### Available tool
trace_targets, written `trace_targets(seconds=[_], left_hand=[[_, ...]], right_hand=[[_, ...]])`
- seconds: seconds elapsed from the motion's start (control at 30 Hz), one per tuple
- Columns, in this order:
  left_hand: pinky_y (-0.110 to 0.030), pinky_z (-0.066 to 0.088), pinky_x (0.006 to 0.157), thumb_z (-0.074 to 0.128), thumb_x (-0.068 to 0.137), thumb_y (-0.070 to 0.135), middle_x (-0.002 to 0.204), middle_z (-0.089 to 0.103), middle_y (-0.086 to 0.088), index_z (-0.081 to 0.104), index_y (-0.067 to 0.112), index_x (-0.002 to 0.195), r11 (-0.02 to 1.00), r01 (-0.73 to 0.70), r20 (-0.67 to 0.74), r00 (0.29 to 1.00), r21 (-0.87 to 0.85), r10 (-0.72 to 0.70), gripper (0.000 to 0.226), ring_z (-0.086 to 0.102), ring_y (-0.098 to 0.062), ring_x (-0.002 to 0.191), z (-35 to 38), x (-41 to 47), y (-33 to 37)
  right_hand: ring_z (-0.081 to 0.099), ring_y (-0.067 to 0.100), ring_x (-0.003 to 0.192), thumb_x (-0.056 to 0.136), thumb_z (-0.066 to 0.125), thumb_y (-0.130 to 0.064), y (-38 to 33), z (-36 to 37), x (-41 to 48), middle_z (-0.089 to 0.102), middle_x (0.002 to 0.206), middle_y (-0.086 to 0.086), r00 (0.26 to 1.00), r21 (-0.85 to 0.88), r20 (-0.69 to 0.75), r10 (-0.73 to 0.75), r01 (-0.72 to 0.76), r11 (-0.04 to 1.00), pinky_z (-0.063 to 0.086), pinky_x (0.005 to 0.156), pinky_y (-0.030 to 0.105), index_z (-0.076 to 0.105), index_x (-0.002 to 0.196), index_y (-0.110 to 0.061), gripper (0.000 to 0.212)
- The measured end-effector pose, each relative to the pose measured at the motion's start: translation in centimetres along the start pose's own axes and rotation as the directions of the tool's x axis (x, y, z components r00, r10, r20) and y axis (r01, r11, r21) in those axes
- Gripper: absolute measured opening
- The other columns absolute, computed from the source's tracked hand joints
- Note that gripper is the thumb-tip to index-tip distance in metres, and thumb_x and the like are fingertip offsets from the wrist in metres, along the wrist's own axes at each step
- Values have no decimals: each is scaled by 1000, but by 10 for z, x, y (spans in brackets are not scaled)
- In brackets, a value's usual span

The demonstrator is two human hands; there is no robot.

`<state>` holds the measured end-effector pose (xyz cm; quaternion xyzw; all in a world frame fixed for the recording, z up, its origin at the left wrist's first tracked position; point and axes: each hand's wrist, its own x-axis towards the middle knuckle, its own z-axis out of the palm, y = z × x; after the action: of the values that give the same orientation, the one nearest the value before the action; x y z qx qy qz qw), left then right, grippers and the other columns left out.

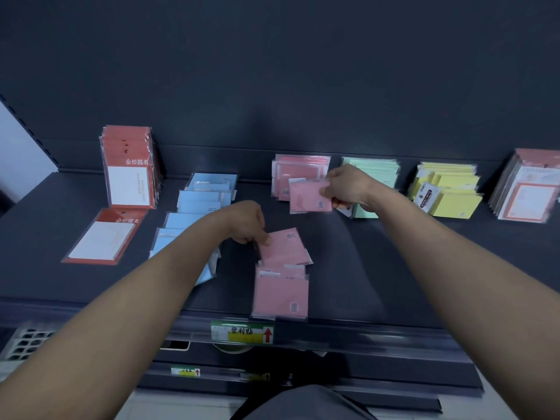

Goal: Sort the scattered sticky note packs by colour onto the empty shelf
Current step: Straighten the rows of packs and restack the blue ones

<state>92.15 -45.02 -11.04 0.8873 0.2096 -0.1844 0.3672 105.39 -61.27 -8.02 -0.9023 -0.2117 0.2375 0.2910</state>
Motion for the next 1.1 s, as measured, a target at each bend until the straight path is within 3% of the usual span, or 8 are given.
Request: trace_targets(seconds=[0.13,0.23,0.33,0.5,0.6,0.7,0.93,1.1], left_hand=[[-28,54,82,80,72,29,102,63,-4,61,11,98,981,-14,230,973,194,-32,36,59,-17,92,4,-14,10],[-21,52,69,82,70,26,111,57,-3,55,11,111,940,-55,281,959,337,-44,51,56,-14,85,17,-19,14],[-16,47,58,81,71,19,94,53,3,56,11,106,940,-63,259,965,334,-27,45,53,-11,75,22,-20,15],[-24,53,80,77,76,15,85,59,5,64,10,103,976,-91,270,962,200,34,31,58,-15,84,12,-24,10],[-21,54,71,73,79,6,79,63,0,67,10,89,995,-99,221,971,3,95,12,59,-13,75,-3,-25,5],[-17,55,64,67,83,1,82,62,-3,64,3,96,985,-101,113,987,-139,117,13,61,-13,74,-14,-23,4],[-35,58,78,67,82,-2,90,61,-15,59,3,86,964,-118,-196,978,-236,72,10,61,-24,79,-2,-5,5],[-35,59,72,69,79,-4,82,56,-9,53,8,84,914,-155,-237,969,-374,67,21,61,-20,71,0,-3,9]], right_hand=[[48,17,52,88,55,-4,-3,5,1,55,66,8,1000,37,-10,-18,19,999,41,50,24,59,98,-6,11],[46,21,52,88,49,-3,-7,11,0,57,70,17,997,-7,9,-70,71,997,37,44,22,60,107,7,24],[47,23,55,88,50,-1,-10,14,2,57,74,18,996,41,25,-84,83,996,37,47,25,56,113,13,30],[47,18,54,90,52,-2,-9,17,3,54,68,13,995,106,51,-90,85,991,40,48,23,54,116,13,30],[49,19,57,91,52,-4,-7,17,1,54,63,9,988,162,93,-125,109,981,41,52,24,61,101,0,14],[49,17,59,94,53,-7,-5,17,0,54,65,5,974,197,169,-151,116,973,44,53,23,57,76,-14,20],[66,17,90,98,50,-28,1,26,-5,69,101,6,872,410,449,-193,-8,912,57,78,29,59,111,-8,25],[66,22,90,84,66,1,7,33,-3,66,101,8,915,253,373,-155,60,966,58,81,35,55,107,-14,29]])
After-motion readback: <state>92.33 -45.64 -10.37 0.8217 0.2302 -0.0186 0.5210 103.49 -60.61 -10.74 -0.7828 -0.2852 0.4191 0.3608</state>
